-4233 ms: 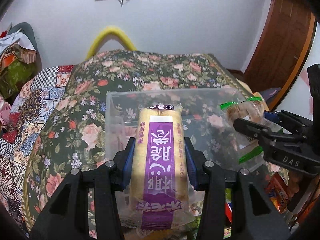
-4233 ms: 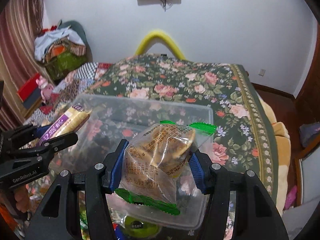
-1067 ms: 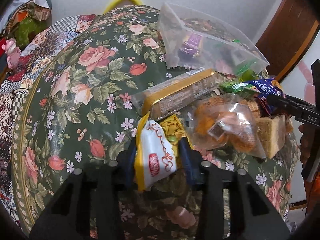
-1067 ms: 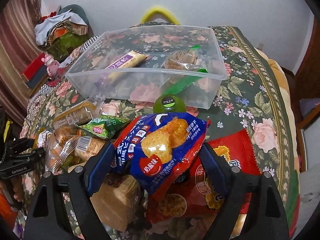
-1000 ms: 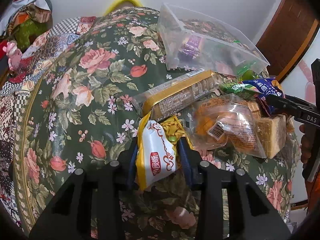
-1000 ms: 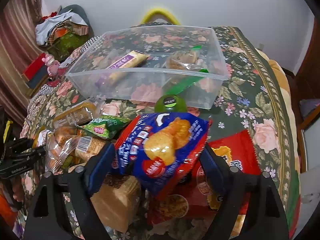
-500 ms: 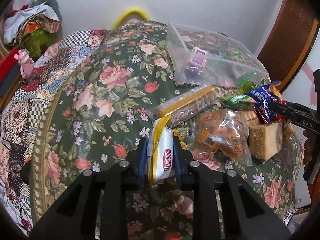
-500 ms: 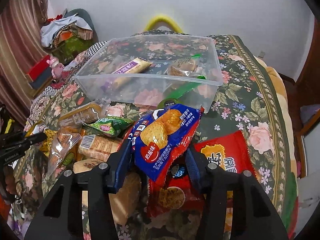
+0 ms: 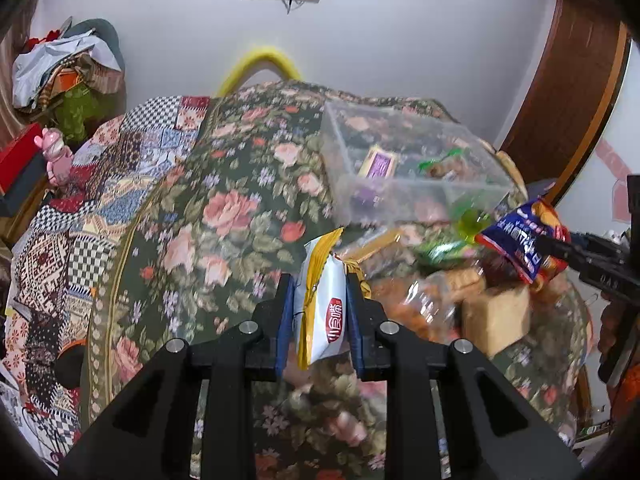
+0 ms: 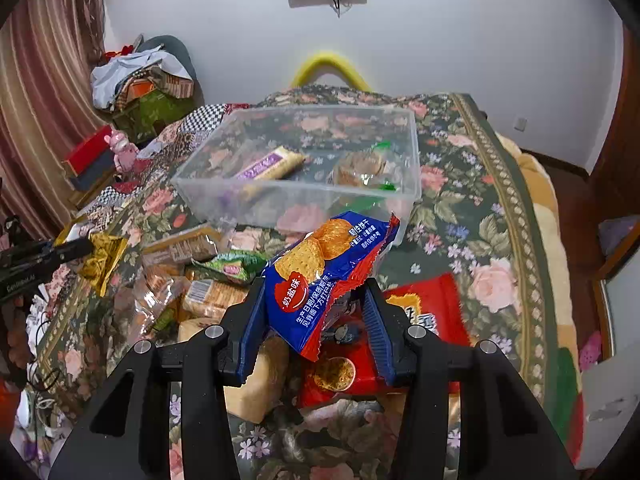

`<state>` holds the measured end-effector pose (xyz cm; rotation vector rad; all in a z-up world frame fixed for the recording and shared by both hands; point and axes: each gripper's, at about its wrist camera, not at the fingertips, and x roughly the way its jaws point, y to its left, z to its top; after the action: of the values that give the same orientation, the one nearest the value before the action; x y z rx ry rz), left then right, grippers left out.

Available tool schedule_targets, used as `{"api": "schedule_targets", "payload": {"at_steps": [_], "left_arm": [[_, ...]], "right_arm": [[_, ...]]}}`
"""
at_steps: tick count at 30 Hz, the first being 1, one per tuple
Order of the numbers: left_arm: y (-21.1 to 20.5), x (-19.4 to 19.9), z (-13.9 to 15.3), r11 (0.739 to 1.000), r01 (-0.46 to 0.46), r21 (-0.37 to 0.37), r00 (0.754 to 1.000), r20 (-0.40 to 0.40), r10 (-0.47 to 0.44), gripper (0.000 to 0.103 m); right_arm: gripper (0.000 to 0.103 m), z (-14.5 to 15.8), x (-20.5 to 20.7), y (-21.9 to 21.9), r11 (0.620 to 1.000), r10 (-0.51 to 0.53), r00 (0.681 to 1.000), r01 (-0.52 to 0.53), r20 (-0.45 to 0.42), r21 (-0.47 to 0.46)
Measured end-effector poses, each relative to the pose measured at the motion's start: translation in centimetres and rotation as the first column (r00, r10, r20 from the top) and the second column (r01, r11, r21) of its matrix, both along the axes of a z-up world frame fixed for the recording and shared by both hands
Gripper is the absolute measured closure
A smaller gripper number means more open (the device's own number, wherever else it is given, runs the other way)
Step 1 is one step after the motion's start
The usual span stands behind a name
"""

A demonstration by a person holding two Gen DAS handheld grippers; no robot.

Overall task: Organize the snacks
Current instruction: 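Carry both packets into the clear box and open both tools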

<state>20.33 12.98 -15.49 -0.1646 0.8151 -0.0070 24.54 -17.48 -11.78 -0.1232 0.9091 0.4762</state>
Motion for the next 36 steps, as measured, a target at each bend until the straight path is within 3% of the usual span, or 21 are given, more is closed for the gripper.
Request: {"api": "schedule_targets", "payload": {"at_steps": [11,20,28,36], "left_arm": [[-1.9,2.9,4.5,0.999,0.034,0.016,0.994,0.105,-0.036,0.079],[-3.1,6.7,6.0,0.998,0.052,0.021,0.989,0.135,-0.055,0.079],[-4.3,10.4,6.0,0.997,0.063,0.04,0.989,0.135,-0.068,0.079],[-5.1,14.1,4.1,0.997,0.073,0.038,0.993,0.094,-0.076,0.079]], "right_arm": [[0.06,3.3,1.0,0.4,0.999,0.001,0.995,-0.004,0.095,0.032],[0.06,4.3,3.3,1.7,0.999,0.005,0.989,-0.011,0.145,0.044],[0.06,4.1,6.4,3.7,0.999,0.028,0.987,-0.032,0.159,0.023],[0.06,2.4,9.0,6.0,0.998,0.055,0.988,-0.052,0.142,-0.025]]}}
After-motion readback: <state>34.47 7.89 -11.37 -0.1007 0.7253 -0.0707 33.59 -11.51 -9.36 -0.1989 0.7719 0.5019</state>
